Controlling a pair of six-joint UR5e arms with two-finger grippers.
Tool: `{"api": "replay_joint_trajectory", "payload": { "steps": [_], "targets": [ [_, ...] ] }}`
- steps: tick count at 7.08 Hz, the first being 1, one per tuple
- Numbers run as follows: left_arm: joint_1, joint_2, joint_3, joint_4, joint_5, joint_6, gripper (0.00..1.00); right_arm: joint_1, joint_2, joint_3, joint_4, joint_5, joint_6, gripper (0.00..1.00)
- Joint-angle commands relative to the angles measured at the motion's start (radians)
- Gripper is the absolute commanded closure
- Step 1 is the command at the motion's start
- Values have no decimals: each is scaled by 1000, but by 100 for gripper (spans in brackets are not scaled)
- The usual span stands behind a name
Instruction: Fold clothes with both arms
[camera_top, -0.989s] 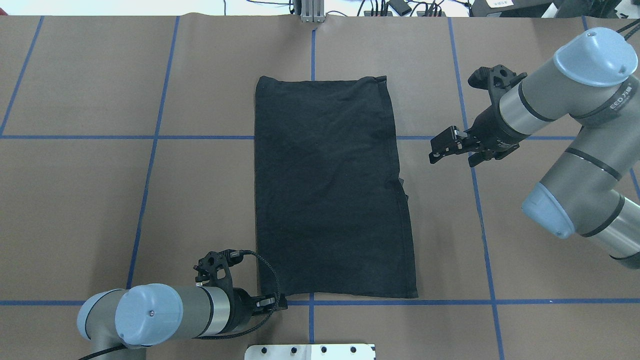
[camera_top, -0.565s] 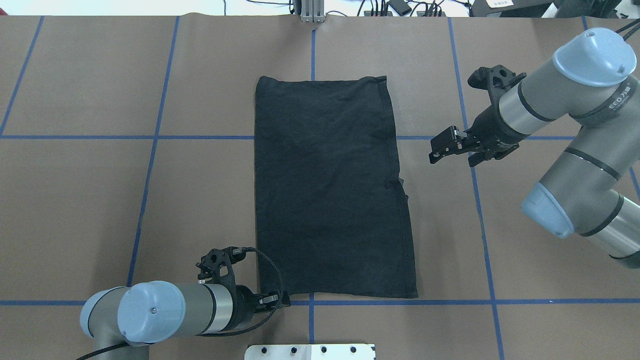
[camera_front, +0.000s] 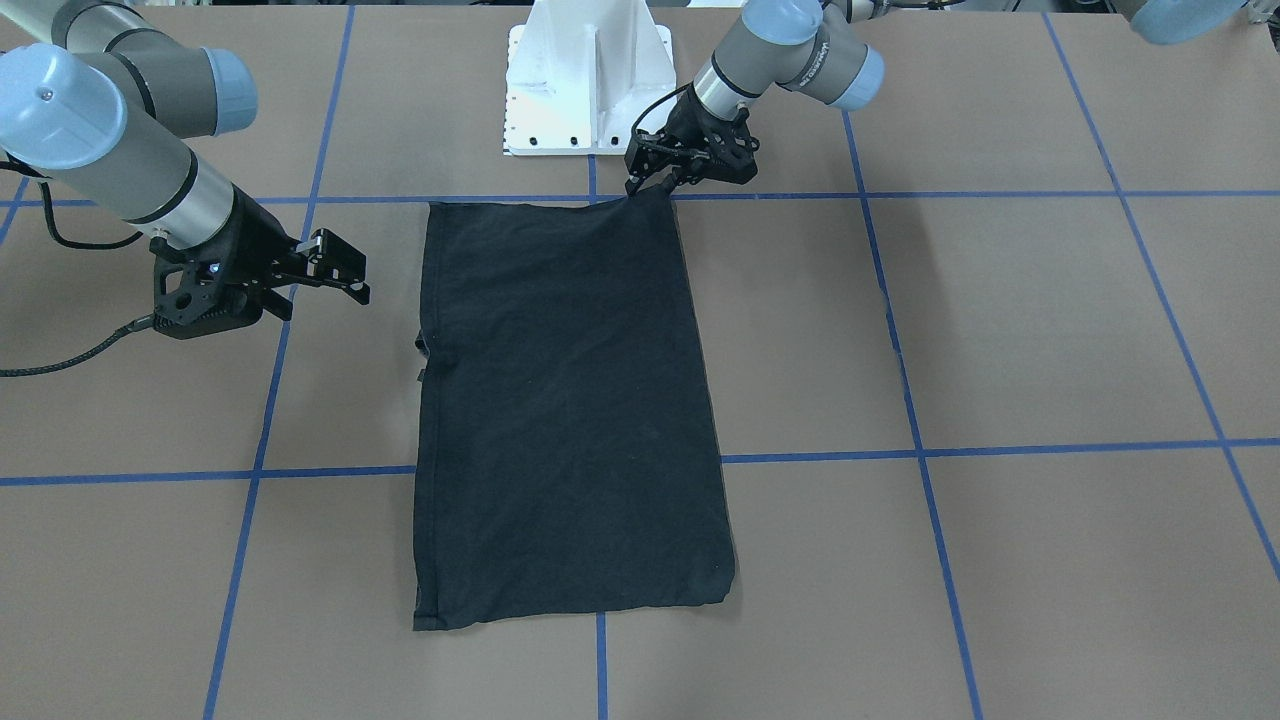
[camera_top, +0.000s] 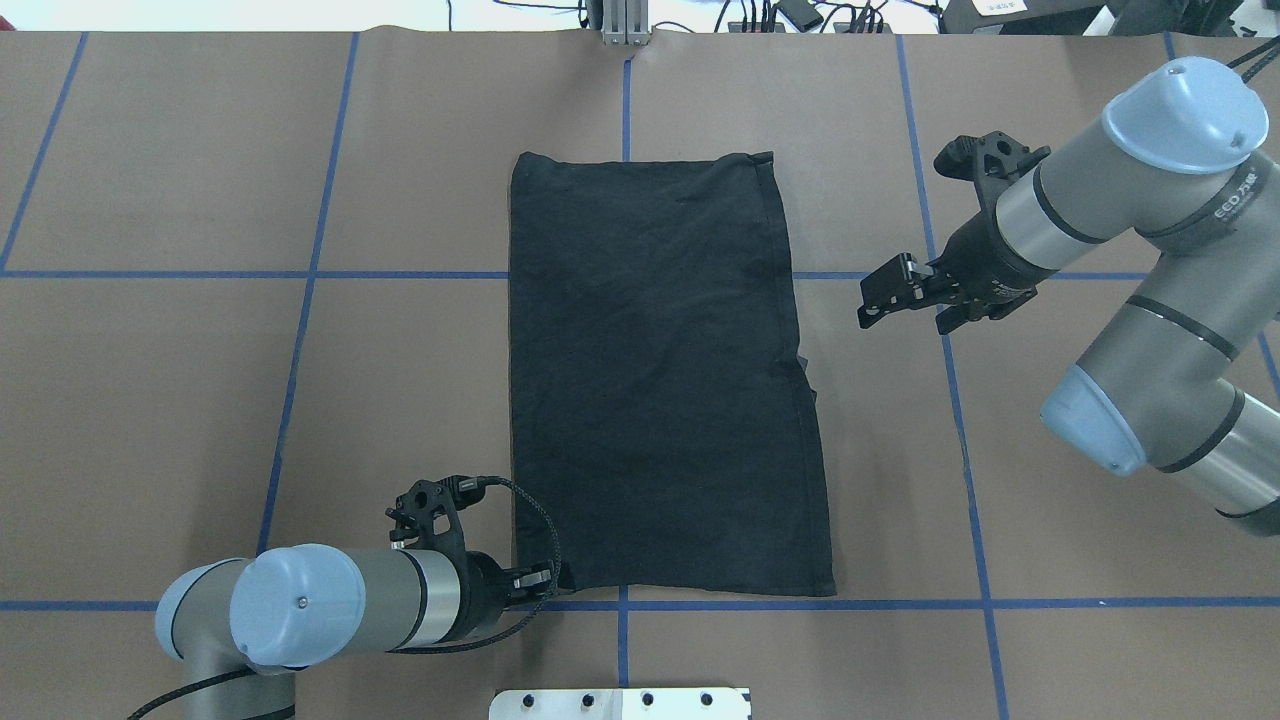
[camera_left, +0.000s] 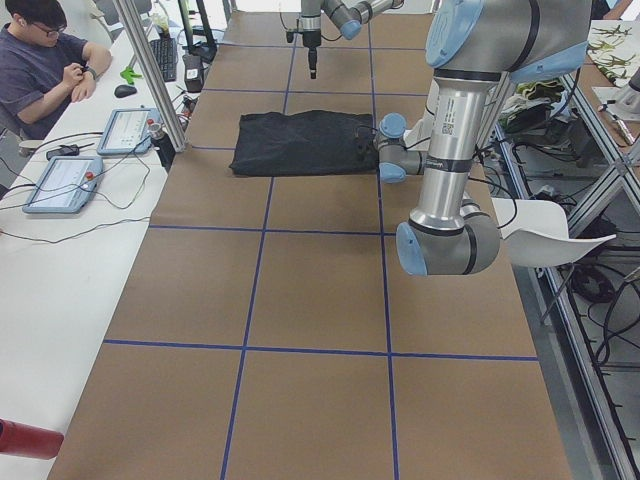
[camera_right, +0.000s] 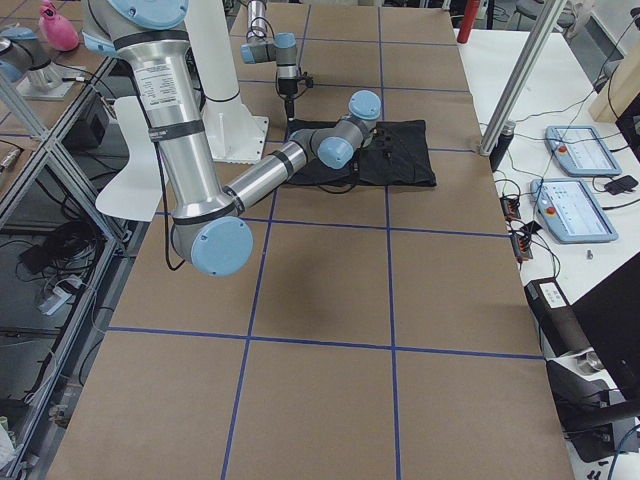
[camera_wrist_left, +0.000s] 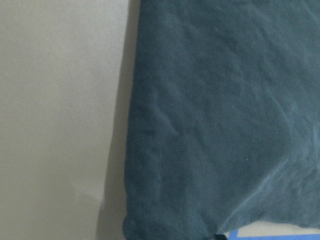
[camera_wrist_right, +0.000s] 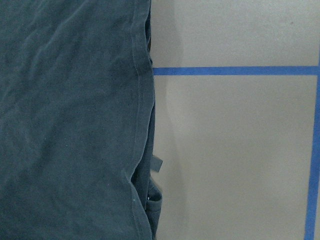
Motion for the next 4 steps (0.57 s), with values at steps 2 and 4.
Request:
{"api": "replay_joint_trajectory", "payload": {
  "steps": [2, 4],
  "targets": [
    [-4, 4, 1, 0, 0, -3, 64, -5, -1, -2, 0, -2, 1, 1],
    [6, 5, -7, 11, 21, -5, 100, -6, -3, -4, 0, -2, 1, 1]
  ]
}}
